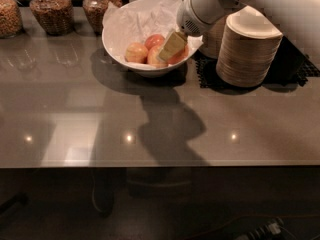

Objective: Pick apple from white bowl

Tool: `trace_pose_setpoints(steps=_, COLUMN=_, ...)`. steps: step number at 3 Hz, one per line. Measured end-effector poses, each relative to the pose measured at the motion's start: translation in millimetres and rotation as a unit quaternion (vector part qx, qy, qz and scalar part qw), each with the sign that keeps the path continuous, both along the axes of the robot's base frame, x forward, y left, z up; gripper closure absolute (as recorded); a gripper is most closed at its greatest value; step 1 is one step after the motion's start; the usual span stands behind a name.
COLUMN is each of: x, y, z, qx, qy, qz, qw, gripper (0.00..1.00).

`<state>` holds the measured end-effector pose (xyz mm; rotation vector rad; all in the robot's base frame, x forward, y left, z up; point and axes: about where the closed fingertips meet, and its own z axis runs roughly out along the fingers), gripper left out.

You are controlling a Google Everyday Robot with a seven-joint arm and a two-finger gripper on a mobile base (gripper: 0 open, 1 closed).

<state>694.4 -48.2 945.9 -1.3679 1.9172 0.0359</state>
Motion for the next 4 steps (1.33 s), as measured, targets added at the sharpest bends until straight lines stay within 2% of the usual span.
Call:
trace_pose_setpoints(steps=1, x=7, y=-2, z=-11, qx=0.001, qy=0.009, qz=-0.010, qw=0.9999, gripper=0.30)
trace_pose_setpoints(steps=3, x=10, y=-7, z=-29, qx=0.001, qy=0.029, qz=-0.022, qw=0.9993, gripper=0.25)
trace_pose_setpoints(steps=4, x=9, y=-9, z=-38, qx=0.001, qy=0.039, qz=-0.027, qw=0.9989, gripper=0.26)
